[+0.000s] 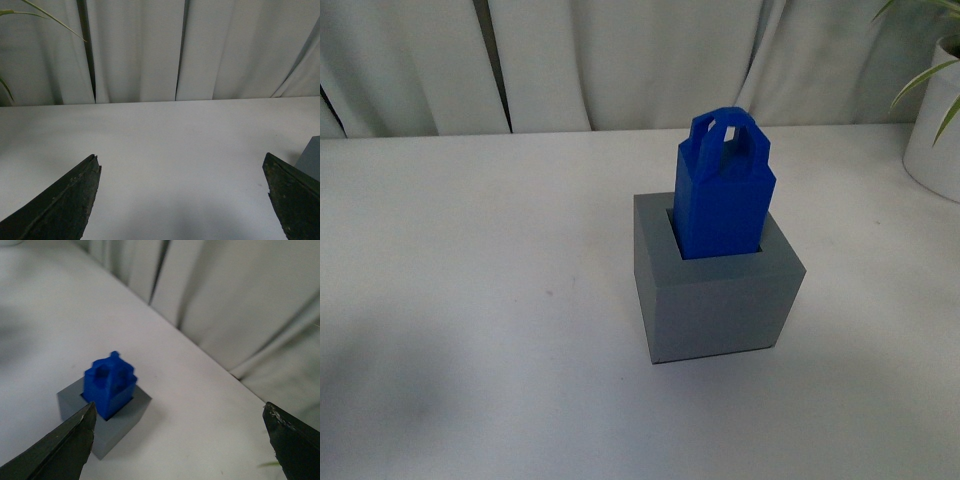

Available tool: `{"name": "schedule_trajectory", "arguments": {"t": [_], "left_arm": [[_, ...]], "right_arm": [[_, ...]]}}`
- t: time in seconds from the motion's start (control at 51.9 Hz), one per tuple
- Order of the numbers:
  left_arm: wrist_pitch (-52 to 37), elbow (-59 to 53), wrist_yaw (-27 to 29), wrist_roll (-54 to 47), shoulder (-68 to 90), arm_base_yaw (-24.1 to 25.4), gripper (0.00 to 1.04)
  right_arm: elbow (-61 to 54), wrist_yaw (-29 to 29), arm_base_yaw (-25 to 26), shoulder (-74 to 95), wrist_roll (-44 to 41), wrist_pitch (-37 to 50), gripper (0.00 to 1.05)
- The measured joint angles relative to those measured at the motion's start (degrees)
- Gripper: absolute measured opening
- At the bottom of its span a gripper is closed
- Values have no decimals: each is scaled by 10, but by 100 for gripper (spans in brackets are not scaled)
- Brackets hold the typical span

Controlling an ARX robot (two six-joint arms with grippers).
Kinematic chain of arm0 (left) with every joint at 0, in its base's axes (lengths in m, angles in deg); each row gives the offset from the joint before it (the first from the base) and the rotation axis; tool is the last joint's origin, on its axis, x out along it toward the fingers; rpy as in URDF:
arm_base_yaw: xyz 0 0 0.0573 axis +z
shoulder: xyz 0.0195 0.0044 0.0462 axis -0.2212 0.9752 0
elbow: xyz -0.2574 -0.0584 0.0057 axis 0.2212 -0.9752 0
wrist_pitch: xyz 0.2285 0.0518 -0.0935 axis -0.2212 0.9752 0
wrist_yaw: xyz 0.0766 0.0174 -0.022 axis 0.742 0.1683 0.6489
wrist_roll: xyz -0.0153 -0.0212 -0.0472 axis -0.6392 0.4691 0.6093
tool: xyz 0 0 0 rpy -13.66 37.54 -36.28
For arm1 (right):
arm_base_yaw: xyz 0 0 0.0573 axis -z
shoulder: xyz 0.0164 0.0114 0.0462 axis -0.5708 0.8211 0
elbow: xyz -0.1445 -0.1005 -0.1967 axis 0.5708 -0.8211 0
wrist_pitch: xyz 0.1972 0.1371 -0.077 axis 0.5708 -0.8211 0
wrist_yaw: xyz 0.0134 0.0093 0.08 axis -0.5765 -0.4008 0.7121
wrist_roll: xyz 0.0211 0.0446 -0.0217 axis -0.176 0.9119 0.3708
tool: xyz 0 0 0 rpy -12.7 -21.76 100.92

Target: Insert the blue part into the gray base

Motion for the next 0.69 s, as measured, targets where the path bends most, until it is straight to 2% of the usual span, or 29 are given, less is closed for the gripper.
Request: {"name": "schedule_trajectory", "arguments": {"t": [0.096,0.27,0.308,0.385,0.443,0.482,0.559,0.694], "left_arm": [[0,0,0,0,0,0,99],[0,0,0,0,0,0,99],[0,0,0,0,0,0,99],[0,0,0,0,0,0,99],[0,0,0,0,0,0,99],[0,0,0,0,0,0,99],[0,0,0,0,0,0,99],[0,0,0,0,0,0,99]], "right_arm": [[-42,-15,6,-28,76,55,97],[-46,-16,6,-29,115,59,97],[-52,-41,0,-31,127,73,96],[-103,-226,-29,-49,198,190,84],[-151,-356,-34,-69,253,260,72],[-171,-399,-31,-82,270,274,65],[-200,-412,-22,-103,293,283,52],[-241,-388,-11,-134,305,287,30]]}}
